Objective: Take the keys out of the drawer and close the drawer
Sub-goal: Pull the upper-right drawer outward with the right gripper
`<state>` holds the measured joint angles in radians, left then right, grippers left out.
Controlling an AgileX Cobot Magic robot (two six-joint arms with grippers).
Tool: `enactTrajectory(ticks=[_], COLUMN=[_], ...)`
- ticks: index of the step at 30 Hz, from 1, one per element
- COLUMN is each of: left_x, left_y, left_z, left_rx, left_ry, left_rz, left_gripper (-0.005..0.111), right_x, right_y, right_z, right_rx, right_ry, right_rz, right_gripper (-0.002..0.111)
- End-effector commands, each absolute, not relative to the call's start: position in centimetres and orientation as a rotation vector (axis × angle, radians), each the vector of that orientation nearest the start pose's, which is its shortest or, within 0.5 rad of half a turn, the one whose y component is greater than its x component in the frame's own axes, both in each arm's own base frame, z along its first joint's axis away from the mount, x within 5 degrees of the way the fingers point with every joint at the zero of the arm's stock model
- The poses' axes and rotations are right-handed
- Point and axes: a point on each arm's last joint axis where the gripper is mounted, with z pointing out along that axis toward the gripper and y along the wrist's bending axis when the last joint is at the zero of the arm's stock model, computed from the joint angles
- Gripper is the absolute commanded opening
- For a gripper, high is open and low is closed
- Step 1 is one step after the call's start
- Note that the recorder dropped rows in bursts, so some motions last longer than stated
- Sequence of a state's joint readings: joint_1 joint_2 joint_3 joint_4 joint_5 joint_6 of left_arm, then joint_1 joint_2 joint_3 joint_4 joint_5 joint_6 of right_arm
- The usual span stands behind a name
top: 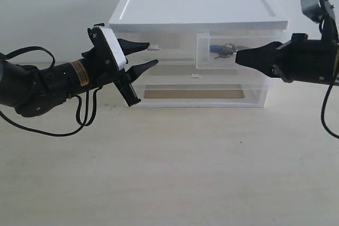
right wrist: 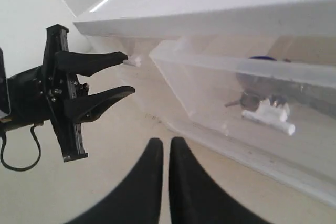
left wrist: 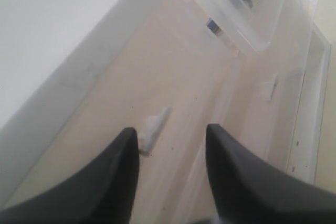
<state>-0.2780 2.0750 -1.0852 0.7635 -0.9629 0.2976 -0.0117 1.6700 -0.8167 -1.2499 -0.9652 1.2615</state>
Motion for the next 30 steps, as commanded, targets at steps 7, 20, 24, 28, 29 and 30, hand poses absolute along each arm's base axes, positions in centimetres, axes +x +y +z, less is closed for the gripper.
enactTrajectory(ticks=[7, 20, 24, 28, 29, 30], left_x=[39.1, 39.1, 39.1, 39.1, 39.1, 39.1], left_y=[-16.3, -16.3, -16.3, -16.3, -16.3, -16.3], left_z=[16.3, 16.3, 16.3, 16.3, 16.3, 16.3], left_rx=[1.153, 1.138, 1.137, 1.134, 1.133, 1.133], left_ry=[1.177, 1.193, 1.191, 1.187, 1.186, 1.186], left_rz=[-0.108, -0.129, -0.129, -0.133, -0.134, -0.134], left_gripper=[0.039, 0.039, 0.039, 0.039, 0.039, 0.039], right_x=[31.3, 34.1, 34.4, 34.6, 34.7, 34.7], right_y=[6.1, 7.1, 6.6, 6.5, 6.5, 6.5], right_z=[23.3, 22.3, 22.1, 22.3, 22.4, 22.5], right_rx=[-0.108, 0.071, 0.136, 0.163, 0.18, 0.191], right_ry=[2.073, 2.029, 2.043, 2.007, 1.998, 1.989], right_rz=[0.774, 1.056, 0.997, 1.009, 1.014, 1.016], right_gripper=[0.058, 0.043, 0.043, 0.043, 0.043, 0.043])
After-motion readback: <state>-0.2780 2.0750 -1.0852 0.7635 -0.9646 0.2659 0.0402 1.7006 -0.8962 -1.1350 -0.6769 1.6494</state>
